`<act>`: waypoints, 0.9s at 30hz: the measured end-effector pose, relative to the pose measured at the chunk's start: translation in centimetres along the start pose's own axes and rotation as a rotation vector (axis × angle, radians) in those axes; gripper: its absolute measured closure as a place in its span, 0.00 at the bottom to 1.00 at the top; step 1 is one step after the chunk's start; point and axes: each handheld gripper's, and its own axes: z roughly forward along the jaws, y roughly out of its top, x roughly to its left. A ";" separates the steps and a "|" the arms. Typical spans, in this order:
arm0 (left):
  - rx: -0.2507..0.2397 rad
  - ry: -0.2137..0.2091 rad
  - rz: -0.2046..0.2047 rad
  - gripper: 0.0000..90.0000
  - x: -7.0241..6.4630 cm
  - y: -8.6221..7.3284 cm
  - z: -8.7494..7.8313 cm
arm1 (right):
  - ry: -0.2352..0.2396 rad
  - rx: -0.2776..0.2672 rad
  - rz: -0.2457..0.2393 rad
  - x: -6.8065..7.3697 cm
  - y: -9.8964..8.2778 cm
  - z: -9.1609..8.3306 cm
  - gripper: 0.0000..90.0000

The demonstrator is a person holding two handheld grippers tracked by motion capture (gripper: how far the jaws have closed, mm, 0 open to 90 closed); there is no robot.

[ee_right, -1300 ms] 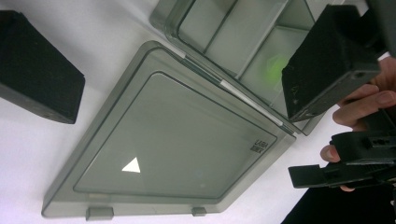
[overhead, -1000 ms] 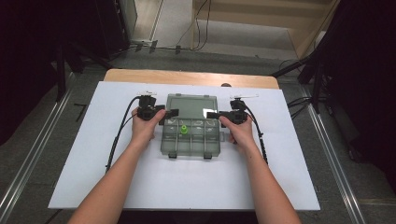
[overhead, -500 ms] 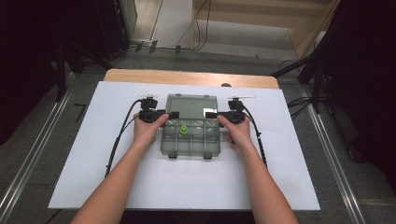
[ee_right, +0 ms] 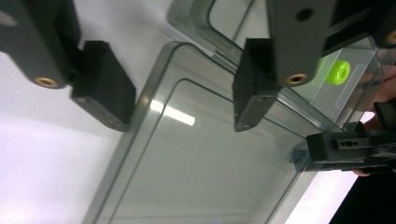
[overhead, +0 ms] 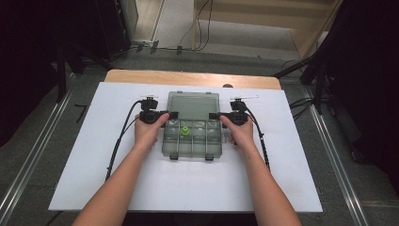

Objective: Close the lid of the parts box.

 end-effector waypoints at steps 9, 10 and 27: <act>-0.055 0.018 0.047 0.63 -0.2 0.2 -0.9 | -0.069 -0.046 -0.080 0.5 0.0 -0.7 0.64; -0.062 0.018 0.056 0.65 -0.2 0.2 -1.0 | -0.074 -0.054 -0.093 0.6 0.0 -0.8 0.64; -0.064 0.080 0.179 0.87 -0.8 0.8 -3.0 | -0.142 -0.115 -0.212 1.7 -0.4 -2.8 0.89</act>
